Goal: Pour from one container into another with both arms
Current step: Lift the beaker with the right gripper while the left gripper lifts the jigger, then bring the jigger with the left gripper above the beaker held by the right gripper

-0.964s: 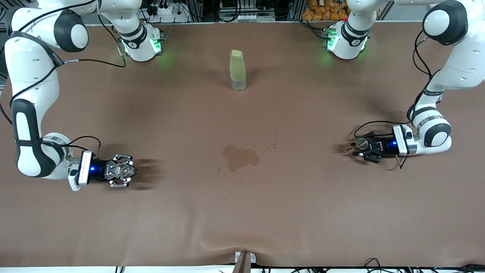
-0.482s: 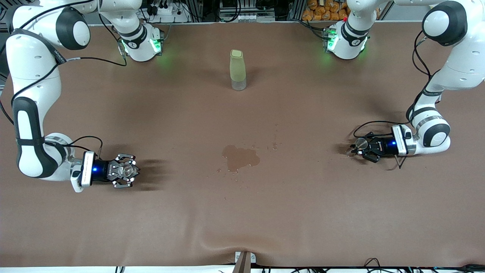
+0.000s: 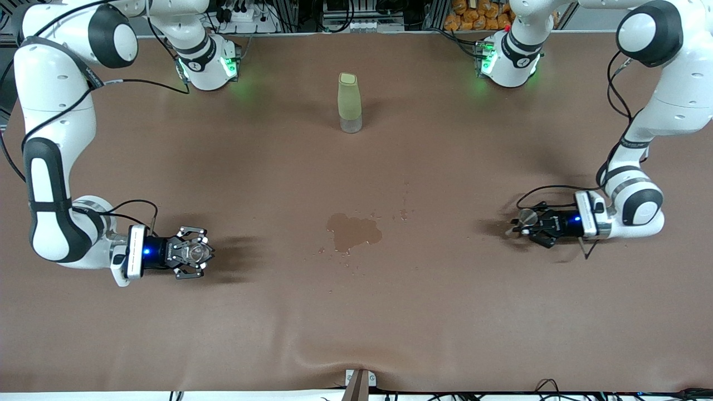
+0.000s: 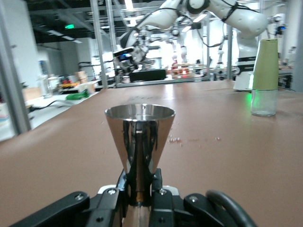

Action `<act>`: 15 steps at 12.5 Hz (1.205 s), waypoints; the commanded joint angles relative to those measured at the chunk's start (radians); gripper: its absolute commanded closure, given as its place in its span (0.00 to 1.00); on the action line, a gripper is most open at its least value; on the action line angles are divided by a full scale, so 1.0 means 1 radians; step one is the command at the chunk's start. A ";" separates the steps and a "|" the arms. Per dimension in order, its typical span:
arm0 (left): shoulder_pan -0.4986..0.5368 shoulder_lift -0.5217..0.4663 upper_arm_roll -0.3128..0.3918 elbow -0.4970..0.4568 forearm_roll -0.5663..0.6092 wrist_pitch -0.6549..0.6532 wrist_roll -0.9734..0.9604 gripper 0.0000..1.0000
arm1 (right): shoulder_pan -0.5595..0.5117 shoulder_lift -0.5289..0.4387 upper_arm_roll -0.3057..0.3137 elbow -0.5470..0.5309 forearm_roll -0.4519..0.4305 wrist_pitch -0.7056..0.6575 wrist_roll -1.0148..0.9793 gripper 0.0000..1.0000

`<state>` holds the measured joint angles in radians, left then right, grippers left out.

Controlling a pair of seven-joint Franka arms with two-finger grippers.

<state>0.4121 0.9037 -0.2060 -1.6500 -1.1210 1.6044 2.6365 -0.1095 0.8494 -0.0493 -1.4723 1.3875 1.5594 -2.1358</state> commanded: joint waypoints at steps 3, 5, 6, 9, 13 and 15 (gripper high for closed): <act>-0.218 -0.019 0.004 0.067 -0.112 0.044 -0.053 1.00 | 0.042 -0.084 -0.004 -0.026 0.034 0.039 0.131 1.00; -0.317 -0.019 0.005 0.068 -0.244 0.103 -0.058 1.00 | 0.060 -0.118 -0.004 -0.028 0.034 0.062 0.184 1.00; -0.360 -0.017 0.005 0.070 -0.290 0.141 -0.062 1.00 | 0.071 -0.134 -0.004 -0.026 0.034 0.068 0.216 1.00; -0.473 -0.005 0.005 0.130 -0.412 0.247 -0.078 1.00 | 0.108 -0.158 -0.004 -0.025 0.045 0.096 0.240 1.00; -0.622 0.001 0.007 0.182 -0.619 0.415 -0.170 1.00 | 0.195 -0.159 -0.004 -0.017 0.083 0.128 0.278 1.00; -0.668 0.003 0.014 0.203 -0.649 0.477 -0.257 1.00 | 0.255 -0.162 -0.004 -0.014 0.151 0.172 0.278 1.00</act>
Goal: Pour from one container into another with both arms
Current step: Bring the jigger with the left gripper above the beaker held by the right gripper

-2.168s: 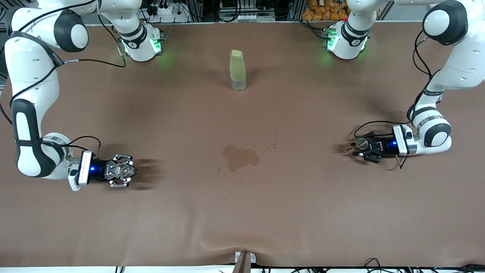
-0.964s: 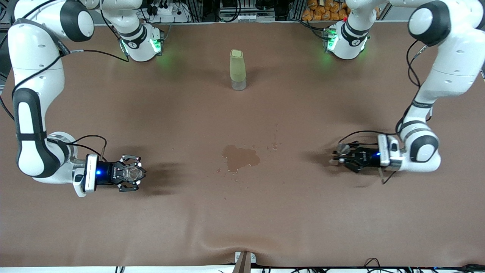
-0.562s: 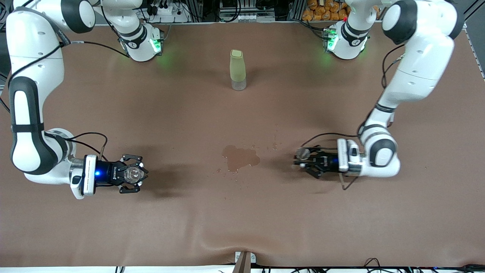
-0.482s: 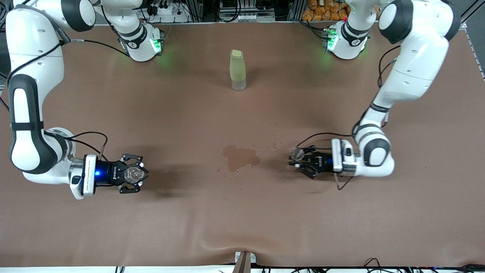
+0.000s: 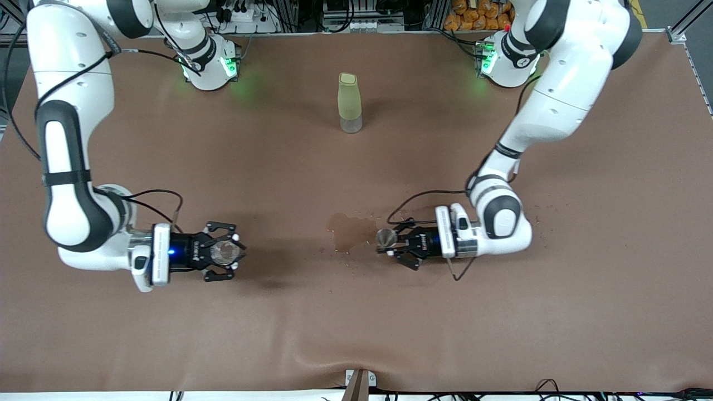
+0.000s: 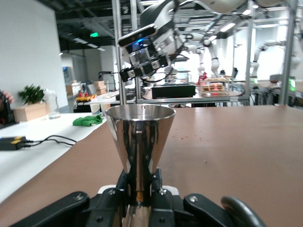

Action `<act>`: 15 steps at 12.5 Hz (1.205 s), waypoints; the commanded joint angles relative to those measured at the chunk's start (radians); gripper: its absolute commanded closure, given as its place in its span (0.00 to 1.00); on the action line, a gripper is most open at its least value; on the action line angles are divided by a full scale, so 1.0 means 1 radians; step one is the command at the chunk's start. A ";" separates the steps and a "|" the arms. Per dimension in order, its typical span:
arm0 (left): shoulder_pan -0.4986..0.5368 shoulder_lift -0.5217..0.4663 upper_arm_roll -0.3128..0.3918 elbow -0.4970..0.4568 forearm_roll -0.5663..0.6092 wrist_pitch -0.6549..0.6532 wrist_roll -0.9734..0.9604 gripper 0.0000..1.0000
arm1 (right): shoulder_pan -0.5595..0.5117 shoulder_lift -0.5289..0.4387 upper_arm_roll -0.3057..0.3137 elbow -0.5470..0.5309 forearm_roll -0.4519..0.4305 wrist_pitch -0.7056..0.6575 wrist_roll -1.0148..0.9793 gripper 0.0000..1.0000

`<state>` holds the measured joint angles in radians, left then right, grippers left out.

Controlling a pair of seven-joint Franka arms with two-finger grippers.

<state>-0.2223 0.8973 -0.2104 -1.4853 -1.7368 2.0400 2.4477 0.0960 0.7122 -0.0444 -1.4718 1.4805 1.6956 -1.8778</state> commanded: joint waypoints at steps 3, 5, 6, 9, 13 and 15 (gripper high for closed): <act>-0.063 0.028 0.019 0.100 -0.036 0.109 -0.111 1.00 | 0.135 -0.023 -0.009 -0.010 0.161 0.076 0.038 1.00; -0.095 0.031 0.019 0.108 -0.073 0.153 -0.125 1.00 | 0.174 -0.023 0.011 -0.008 0.179 0.149 0.045 1.00; -0.130 0.031 0.022 0.109 -0.126 0.176 -0.124 1.00 | 0.176 -0.023 0.046 0.001 0.181 0.168 0.058 1.00; -0.158 0.055 0.029 0.128 -0.158 0.206 -0.115 1.00 | 0.177 -0.023 0.141 0.010 0.193 0.287 0.077 1.00; -0.160 0.074 0.029 0.145 -0.158 0.206 -0.111 1.00 | 0.179 -0.025 0.244 0.007 0.219 0.426 0.135 1.00; -0.160 0.083 0.028 0.146 -0.159 0.206 -0.111 1.00 | 0.188 -0.033 0.244 0.001 0.221 0.426 0.195 1.00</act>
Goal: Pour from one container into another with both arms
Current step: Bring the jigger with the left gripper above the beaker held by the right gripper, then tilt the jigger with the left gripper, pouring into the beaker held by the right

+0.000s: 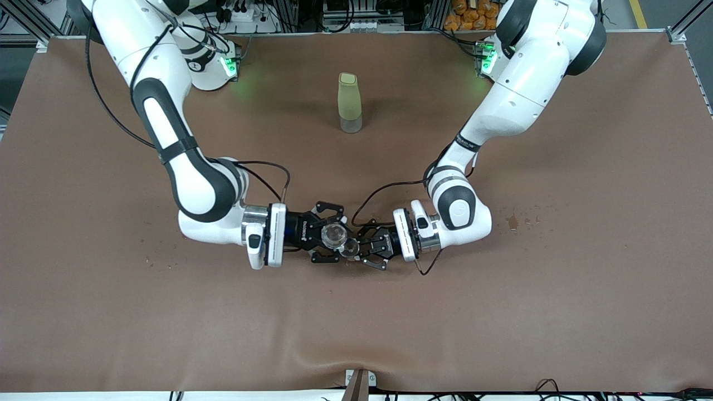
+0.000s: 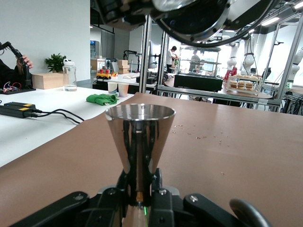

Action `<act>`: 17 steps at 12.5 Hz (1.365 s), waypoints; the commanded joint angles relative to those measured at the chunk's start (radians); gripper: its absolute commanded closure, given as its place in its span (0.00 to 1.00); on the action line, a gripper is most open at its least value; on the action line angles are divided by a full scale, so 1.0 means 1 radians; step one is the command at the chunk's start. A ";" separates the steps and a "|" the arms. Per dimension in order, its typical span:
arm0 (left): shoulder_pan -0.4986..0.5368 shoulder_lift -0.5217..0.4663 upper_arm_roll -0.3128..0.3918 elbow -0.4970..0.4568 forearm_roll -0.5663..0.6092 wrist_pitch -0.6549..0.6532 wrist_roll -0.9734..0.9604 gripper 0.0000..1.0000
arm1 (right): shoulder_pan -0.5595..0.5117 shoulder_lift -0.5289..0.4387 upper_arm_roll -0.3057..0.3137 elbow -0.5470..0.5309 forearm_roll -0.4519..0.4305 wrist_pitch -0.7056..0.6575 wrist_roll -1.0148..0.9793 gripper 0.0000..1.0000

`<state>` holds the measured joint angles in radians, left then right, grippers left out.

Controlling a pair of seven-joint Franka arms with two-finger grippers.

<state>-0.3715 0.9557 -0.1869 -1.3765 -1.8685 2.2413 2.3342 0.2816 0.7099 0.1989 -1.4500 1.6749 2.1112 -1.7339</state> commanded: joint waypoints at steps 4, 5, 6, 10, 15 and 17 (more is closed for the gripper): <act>-0.010 0.032 0.004 0.033 -0.046 0.004 0.001 1.00 | 0.016 -0.098 -0.001 -0.087 0.026 0.030 0.164 1.00; -0.013 0.034 0.004 0.033 -0.046 0.004 -0.001 1.00 | 0.022 -0.101 -0.001 -0.101 0.026 0.041 0.177 1.00; -0.017 0.035 0.004 0.033 -0.047 0.004 0.001 1.00 | 0.024 -0.115 -0.001 -0.118 0.026 0.050 0.188 1.00; -0.017 0.029 0.006 0.043 -0.046 0.004 0.017 1.00 | 0.034 -0.152 -0.001 -0.174 0.026 0.058 0.307 1.00; -0.017 0.029 0.006 0.056 -0.044 0.006 0.082 1.00 | 0.045 -0.168 0.005 -0.201 0.026 0.056 0.445 1.00; -0.017 0.029 0.006 0.054 -0.044 0.009 0.109 1.00 | 0.045 -0.170 0.010 -0.199 0.026 0.058 0.514 1.00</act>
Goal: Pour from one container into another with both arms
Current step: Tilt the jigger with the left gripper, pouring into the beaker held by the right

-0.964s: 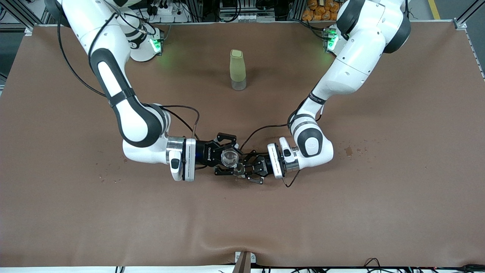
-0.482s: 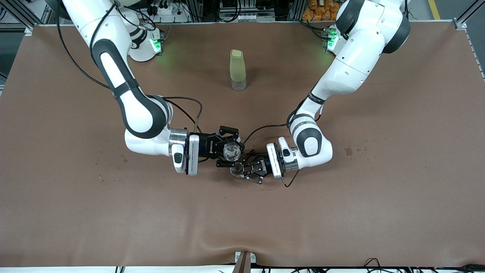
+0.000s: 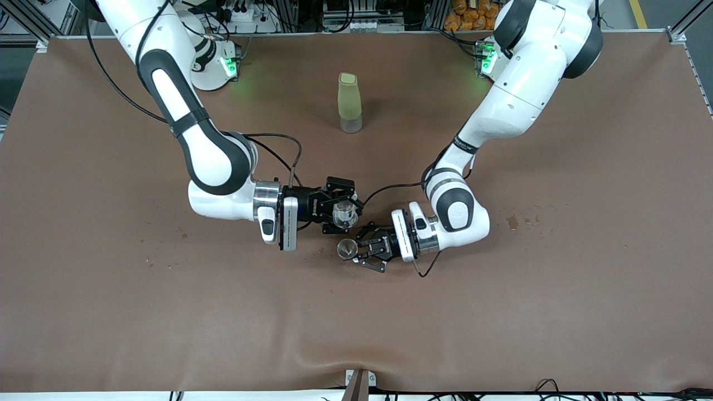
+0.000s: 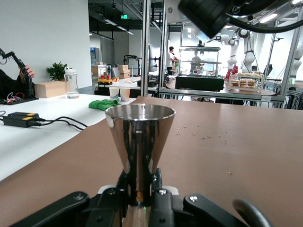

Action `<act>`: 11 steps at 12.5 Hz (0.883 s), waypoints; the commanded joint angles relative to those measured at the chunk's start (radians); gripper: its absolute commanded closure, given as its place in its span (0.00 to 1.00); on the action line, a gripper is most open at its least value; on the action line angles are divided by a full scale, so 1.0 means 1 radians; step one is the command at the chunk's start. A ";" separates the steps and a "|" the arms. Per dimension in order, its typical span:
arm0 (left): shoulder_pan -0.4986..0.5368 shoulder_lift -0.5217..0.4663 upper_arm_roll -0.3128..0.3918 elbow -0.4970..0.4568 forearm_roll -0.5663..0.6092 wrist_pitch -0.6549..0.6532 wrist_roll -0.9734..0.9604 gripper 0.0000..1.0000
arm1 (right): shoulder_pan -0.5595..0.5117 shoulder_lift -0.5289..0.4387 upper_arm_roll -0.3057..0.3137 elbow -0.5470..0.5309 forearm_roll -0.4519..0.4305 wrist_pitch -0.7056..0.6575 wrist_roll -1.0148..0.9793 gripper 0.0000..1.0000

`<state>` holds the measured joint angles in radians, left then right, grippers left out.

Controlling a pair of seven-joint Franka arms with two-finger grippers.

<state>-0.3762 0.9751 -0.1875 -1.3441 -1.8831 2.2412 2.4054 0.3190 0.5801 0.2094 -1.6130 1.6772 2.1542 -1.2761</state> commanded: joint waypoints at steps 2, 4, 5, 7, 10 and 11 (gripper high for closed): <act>-0.009 0.007 0.007 0.020 -0.030 0.009 0.066 1.00 | 0.008 -0.040 0.004 -0.038 0.024 0.013 0.089 1.00; -0.010 0.005 0.007 0.017 -0.030 0.009 0.084 1.00 | 0.008 -0.046 0.004 -0.038 0.024 0.015 0.139 1.00; -0.010 0.004 0.007 0.017 -0.030 0.009 0.086 1.00 | 0.008 -0.048 0.004 -0.038 0.024 0.015 0.161 1.00; 0.000 0.001 0.007 0.013 -0.024 0.008 0.087 1.00 | 0.006 -0.052 0.004 -0.036 0.024 0.015 0.207 1.00; 0.000 -0.001 0.003 0.013 -0.025 0.006 0.086 1.00 | 0.005 -0.052 0.004 -0.031 0.027 0.015 0.274 1.00; 0.000 -0.003 0.002 0.013 -0.025 0.006 0.086 1.00 | 0.003 -0.051 0.004 -0.027 0.027 0.015 0.293 1.00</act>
<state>-0.3703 0.9751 -0.1848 -1.3420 -1.8831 2.2412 2.4706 0.3191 0.5620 0.2159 -1.6143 1.6787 2.1571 -1.0240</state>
